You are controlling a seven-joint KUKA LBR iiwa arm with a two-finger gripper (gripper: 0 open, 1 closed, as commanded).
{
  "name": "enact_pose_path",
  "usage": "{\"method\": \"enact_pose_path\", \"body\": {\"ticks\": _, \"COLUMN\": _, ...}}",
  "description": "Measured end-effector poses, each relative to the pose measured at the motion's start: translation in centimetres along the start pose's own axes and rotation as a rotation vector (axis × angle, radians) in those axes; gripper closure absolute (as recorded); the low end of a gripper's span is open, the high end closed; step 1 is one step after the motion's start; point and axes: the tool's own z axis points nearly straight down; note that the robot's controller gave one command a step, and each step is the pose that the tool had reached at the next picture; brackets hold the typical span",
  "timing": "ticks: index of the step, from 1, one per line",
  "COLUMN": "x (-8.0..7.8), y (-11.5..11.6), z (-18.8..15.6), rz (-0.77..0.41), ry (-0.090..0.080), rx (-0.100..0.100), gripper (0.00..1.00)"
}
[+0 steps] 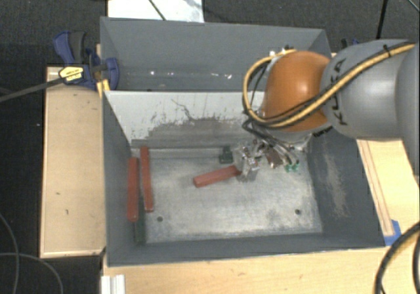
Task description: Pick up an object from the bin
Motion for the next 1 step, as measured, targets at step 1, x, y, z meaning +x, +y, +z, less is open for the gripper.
{"method": "enact_pose_path", "body": {"ticks": 1, "x": -1.11, "y": 0.11, "z": -15.15, "rz": -0.039, "ry": 0.001, "rx": -0.001, "gripper": 1.0}}
